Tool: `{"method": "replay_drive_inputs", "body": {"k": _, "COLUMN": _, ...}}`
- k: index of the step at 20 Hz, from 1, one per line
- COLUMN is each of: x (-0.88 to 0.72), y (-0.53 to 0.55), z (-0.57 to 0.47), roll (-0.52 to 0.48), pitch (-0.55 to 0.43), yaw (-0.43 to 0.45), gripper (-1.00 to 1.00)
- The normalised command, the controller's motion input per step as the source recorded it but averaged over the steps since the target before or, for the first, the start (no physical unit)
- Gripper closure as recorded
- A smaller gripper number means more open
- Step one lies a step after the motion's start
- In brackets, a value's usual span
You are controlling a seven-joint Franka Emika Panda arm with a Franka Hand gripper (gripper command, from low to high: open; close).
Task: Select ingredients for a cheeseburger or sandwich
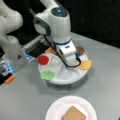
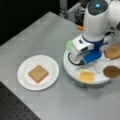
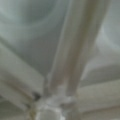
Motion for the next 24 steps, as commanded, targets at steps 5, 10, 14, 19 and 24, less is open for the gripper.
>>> {"method": "replay_drive_inputs", "body": {"k": 5, "x": 0.19, "y": 0.02, "z": 0.07, "roll": -0.023, "pitch": 0.081, "yaw": 0.347, "gripper": -1.0}}
{"method": "replay_drive_inputs", "body": {"k": 10, "x": 0.19, "y": 0.02, "z": 0.08, "roll": -0.02, "pitch": 0.077, "yaw": 0.289, "gripper": -1.0}}
{"method": "replay_drive_inputs", "body": {"k": 14, "x": 0.17, "y": 0.0, "z": 0.09, "roll": -0.015, "pitch": 0.082, "yaw": 0.23, "gripper": -1.0}}
{"method": "replay_drive_inputs", "body": {"k": 19, "x": 0.12, "y": -0.01, "z": 0.11, "roll": -0.002, "pitch": 0.074, "yaw": 0.047, "gripper": -1.0}}
{"method": "replay_drive_inputs", "body": {"k": 24, "x": 0.04, "y": 0.01, "z": 0.11, "roll": -0.007, "pitch": 0.084, "yaw": -0.178, "gripper": -1.0}}
